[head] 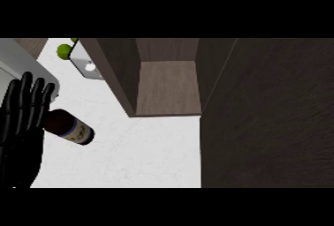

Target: Pick up the wine, place it into the cabinet and close the cabinet

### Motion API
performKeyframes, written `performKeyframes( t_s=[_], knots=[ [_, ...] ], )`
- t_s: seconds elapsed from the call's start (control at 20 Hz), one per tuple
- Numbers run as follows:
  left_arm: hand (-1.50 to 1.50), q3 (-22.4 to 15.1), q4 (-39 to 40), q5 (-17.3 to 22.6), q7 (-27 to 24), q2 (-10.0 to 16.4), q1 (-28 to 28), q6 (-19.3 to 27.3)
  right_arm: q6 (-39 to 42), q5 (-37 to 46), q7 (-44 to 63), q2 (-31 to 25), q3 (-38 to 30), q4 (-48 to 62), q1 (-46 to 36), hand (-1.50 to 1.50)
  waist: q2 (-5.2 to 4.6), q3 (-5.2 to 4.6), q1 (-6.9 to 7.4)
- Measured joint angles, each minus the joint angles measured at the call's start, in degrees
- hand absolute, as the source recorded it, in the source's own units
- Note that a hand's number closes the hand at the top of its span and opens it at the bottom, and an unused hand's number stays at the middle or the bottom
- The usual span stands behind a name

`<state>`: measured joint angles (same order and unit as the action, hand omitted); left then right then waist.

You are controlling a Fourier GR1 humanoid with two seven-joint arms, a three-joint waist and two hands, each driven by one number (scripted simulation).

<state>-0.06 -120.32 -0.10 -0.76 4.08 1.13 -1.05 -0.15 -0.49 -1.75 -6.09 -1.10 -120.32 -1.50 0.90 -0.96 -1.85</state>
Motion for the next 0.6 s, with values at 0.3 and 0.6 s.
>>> performKeyframes(
  t_s=[0.3,0.6],
  knots=[
    [-1.50,6.59,-0.34,0.93,-0.56,1.35,1.56,1.57,1.26,0.12,1.07,0.45,1.92,-5.02,5.92,-1.50,-0.60,0.75,1.35],
    [-1.50,9.42,-3.75,7.10,8.56,-2.08,1.88,6.37,5.94,-4.36,9.79,-1.08,7.71,-11.61,8.53,-1.50,-0.66,0.89,1.83]
  ],
)
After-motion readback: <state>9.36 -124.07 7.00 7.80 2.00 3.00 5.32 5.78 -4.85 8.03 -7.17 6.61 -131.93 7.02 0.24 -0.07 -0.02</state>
